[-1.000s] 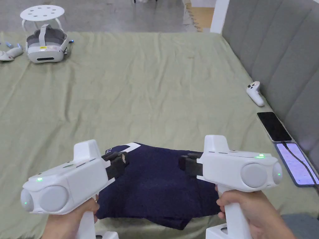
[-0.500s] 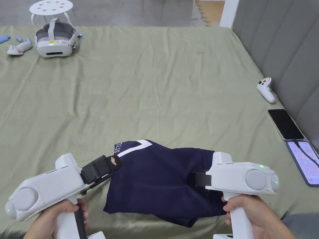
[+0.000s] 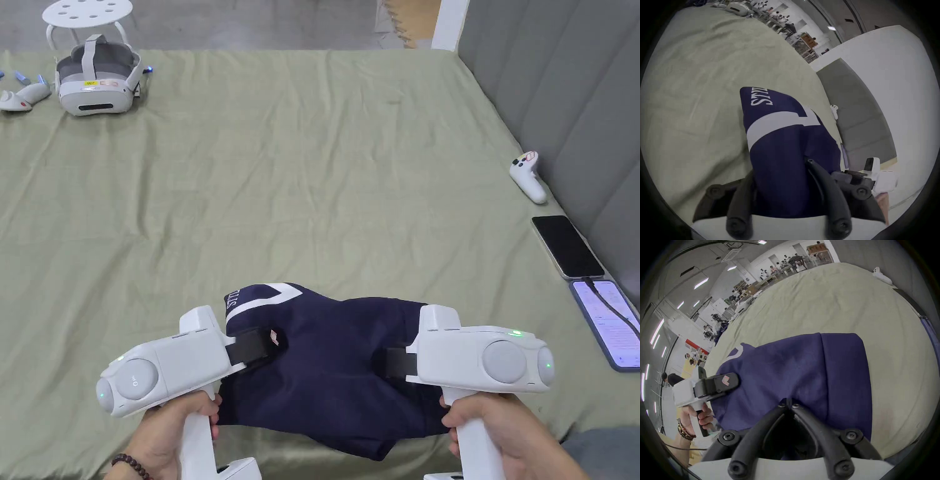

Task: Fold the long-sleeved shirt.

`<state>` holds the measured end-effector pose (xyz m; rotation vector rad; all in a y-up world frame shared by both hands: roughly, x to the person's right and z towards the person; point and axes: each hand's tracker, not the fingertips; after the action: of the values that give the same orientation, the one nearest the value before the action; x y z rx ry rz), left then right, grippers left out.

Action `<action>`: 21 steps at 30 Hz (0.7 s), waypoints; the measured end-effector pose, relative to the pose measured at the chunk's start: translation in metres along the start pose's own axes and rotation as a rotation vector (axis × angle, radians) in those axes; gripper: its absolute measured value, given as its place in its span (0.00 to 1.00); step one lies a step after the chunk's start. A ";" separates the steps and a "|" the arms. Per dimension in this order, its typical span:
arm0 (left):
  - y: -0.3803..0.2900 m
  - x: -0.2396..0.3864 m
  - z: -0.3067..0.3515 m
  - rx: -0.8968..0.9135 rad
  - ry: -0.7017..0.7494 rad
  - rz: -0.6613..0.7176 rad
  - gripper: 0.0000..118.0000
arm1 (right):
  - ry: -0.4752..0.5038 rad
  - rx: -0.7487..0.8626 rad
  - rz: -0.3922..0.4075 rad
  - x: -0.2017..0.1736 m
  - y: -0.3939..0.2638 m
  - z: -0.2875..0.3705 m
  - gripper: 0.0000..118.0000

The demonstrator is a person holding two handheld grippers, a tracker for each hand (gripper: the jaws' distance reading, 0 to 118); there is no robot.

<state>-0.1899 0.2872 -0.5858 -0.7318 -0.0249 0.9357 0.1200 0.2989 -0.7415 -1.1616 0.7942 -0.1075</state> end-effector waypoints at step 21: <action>0.148 -0.157 0.268 0.142 0.216 -0.149 0.20 | 0.108 0.330 0.570 -0.352 0.058 -0.094 0.00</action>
<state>-0.4800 0.3768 -0.4230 -0.6854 0.1736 0.7053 -0.2115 0.4140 -0.6290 -0.5931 1.1293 0.1695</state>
